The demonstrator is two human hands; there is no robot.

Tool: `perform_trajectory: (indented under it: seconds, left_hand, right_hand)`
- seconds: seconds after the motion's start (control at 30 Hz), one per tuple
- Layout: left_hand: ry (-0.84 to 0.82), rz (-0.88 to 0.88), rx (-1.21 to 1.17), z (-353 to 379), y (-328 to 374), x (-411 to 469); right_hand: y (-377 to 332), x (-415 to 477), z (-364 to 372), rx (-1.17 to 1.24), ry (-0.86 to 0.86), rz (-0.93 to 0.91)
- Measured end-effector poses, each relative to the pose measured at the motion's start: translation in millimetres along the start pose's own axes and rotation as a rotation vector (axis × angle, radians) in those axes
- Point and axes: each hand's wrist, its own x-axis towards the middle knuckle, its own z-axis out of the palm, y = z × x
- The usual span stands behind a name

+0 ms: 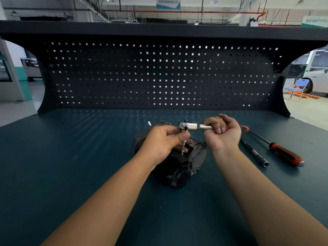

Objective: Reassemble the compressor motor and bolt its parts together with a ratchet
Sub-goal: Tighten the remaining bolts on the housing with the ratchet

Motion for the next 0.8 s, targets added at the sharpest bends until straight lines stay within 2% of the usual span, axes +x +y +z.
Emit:
perform_trajectory:
  seconds: [0.23, 0.37, 0.47, 0.6, 0.7, 0.8]
  left_hand:
    - [0.018, -0.020, -0.031, -2, -2, -1]
    - [0.036, -0.022, 0.027, -5, -6, 0]
    - [0.029, -0.041, 0.009, -3, -7, -2]
    - [0.042, -0.027, 0.024, -1, -7, -6]
    - [0.097, 0.001, 0.109, 1, -8, -7]
    - [0.159, 0.023, 0.192, 4, -7, -9]
  right_hand:
    - [9, 17, -5, 0.052, -0.057, 0.149]
    - [9, 14, -7, 0.035, -0.038, 0.161]
    - [4, 2, -5, 0.013, -0.025, 0.082]
    - [0, -24, 5, -0.131, -0.038, -0.073]
    - [3, -46, 9, -0.194, -0.050, -0.231]
    - [13, -69, 5, -0.373, -0.121, -0.442]
